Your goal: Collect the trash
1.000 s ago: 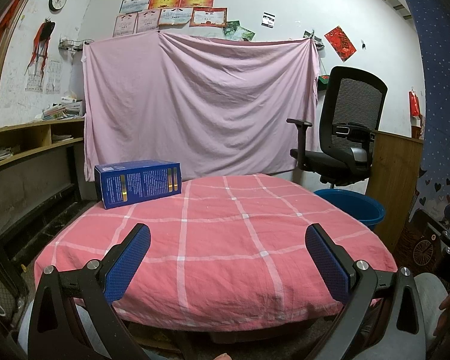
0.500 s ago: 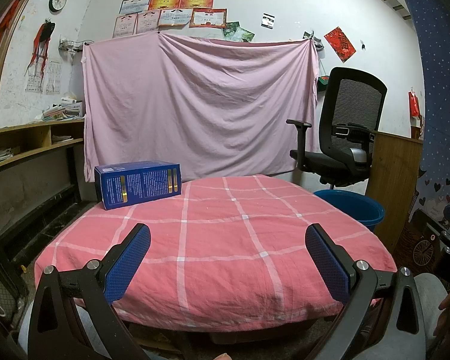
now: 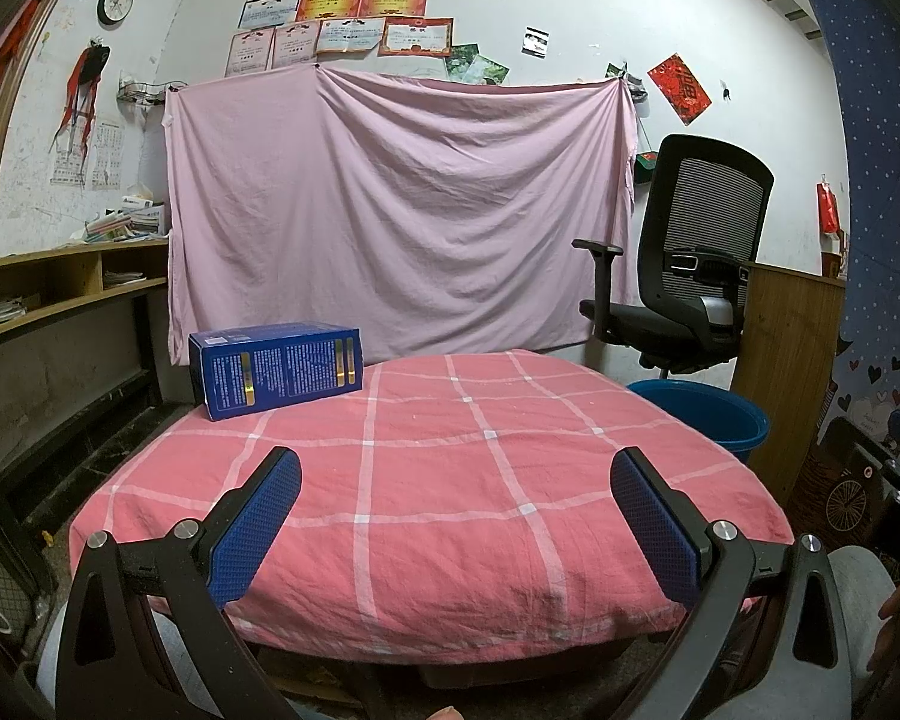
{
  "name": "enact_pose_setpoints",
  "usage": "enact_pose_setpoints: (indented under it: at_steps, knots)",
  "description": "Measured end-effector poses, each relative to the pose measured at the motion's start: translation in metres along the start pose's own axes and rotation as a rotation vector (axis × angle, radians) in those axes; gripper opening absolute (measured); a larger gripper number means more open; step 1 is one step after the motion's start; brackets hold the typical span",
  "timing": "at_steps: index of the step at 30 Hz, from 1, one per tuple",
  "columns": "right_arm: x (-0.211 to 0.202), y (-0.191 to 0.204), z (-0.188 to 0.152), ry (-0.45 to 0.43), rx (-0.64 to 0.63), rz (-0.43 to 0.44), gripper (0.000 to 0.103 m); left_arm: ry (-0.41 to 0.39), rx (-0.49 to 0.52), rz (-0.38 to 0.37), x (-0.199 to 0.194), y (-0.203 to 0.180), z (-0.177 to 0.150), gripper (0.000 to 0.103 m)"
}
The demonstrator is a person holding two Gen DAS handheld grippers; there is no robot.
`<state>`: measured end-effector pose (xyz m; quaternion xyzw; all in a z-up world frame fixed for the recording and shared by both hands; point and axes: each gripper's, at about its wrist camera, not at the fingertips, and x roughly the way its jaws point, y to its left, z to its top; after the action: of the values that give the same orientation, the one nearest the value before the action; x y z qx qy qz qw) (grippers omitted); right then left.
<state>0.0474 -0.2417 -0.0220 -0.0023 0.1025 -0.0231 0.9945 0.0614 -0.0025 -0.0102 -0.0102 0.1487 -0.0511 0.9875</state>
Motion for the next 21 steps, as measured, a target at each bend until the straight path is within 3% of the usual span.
enact_pose_setpoints:
  at_steps: [21]
  knots:
    - [-0.007,0.003,-0.001,-0.024,0.008,-0.003,0.103,-0.011,0.002,-0.005,-0.003,0.001,0.011,0.101]
